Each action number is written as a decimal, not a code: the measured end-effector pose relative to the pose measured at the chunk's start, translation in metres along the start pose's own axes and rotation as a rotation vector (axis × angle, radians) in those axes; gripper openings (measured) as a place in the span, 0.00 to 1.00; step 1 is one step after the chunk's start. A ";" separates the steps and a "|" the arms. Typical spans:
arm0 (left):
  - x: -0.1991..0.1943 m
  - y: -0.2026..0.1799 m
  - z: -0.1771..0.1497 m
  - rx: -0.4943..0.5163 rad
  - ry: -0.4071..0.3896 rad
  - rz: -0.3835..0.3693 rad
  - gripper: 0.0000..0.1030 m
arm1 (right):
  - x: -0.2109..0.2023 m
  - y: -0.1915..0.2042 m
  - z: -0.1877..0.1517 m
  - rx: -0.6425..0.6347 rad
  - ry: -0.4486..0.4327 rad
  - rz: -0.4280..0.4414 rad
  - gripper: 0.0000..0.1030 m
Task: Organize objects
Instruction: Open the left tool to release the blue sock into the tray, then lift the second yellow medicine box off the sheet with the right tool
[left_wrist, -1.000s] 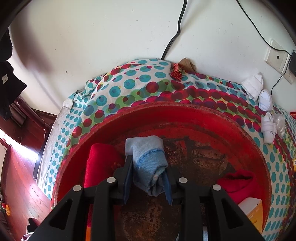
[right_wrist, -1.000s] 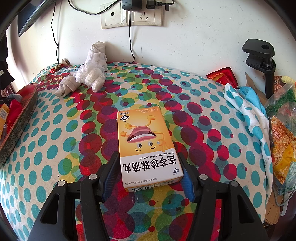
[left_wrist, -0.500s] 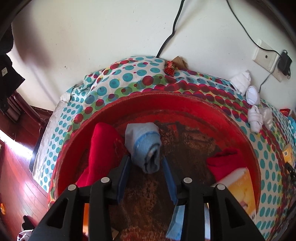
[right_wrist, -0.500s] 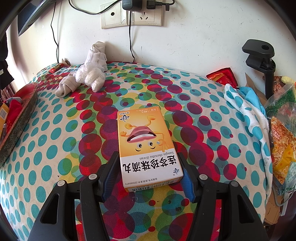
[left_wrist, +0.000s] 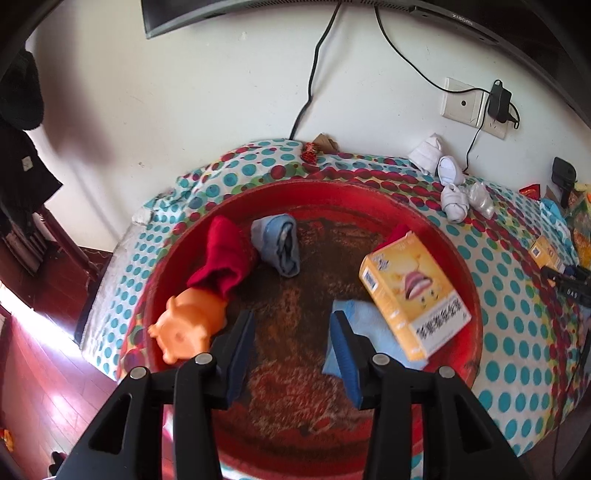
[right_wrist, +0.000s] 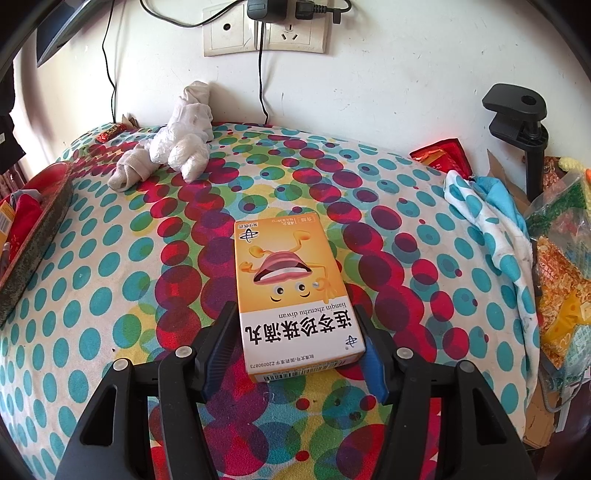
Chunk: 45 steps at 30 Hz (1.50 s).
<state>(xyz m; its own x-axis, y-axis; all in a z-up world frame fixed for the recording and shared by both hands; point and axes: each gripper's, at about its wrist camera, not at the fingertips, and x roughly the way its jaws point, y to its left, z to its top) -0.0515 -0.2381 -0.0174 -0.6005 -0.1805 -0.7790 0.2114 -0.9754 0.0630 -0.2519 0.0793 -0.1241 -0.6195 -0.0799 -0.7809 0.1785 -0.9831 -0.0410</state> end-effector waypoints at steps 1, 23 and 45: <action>-0.003 0.002 -0.005 -0.003 -0.010 0.000 0.44 | 0.000 0.001 0.000 -0.007 -0.002 -0.009 0.55; -0.023 -0.014 -0.061 0.032 -0.133 -0.025 0.50 | -0.010 0.012 0.000 0.015 0.006 -0.132 0.50; -0.017 0.002 -0.065 0.007 -0.126 0.021 0.51 | -0.070 0.103 0.001 -0.020 -0.066 -0.057 0.48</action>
<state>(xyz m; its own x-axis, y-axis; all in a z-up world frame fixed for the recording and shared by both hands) 0.0093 -0.2283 -0.0443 -0.6885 -0.2151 -0.6926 0.2196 -0.9720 0.0836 -0.1910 -0.0162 -0.0731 -0.6778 -0.0349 -0.7344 0.1563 -0.9829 -0.0975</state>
